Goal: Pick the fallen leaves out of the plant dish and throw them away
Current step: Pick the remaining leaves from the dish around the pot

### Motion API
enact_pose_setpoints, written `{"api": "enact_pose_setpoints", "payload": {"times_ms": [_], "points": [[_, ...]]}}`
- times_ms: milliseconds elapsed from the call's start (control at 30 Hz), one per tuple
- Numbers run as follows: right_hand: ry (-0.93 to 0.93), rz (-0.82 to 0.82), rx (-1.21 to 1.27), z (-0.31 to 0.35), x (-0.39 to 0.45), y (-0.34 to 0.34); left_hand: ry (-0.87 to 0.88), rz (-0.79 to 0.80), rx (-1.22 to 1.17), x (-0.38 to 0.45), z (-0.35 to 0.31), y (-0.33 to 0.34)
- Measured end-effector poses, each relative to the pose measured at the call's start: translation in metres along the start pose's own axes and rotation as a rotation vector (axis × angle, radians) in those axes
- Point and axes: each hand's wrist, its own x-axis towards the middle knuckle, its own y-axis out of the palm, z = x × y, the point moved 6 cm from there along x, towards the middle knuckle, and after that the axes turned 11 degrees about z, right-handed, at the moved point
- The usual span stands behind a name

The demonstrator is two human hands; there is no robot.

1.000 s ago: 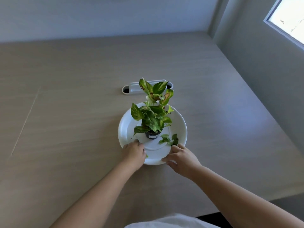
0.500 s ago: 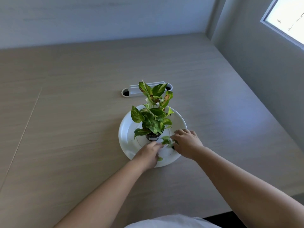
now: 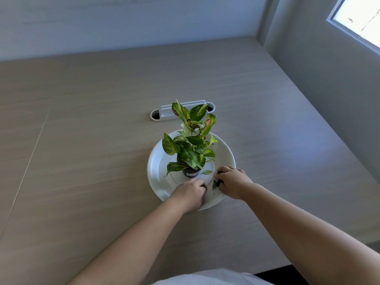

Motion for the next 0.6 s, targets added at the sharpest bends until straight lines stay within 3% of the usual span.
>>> {"api": "enact_pose_setpoints", "payload": {"times_ms": [233, 367, 500, 600], "points": [[0.003, -0.01, 0.01, -0.003, 0.0, -0.005, -0.096, 0.011, -0.049, -0.031, 0.033, 0.001], [0.041, 0.031, -0.106, 0.004, 0.003, -0.004, -0.17, -0.048, -0.229, -0.042, 0.048, -0.007], [0.048, -0.13, 0.054, 0.005, 0.004, -0.027, -0.227, -0.045, -0.378, -0.04, 0.053, -0.004], [0.024, -0.08, 0.126, 0.01, 0.014, -0.03, -0.26, -0.03, -0.413, -0.036, 0.05, 0.002]]}}
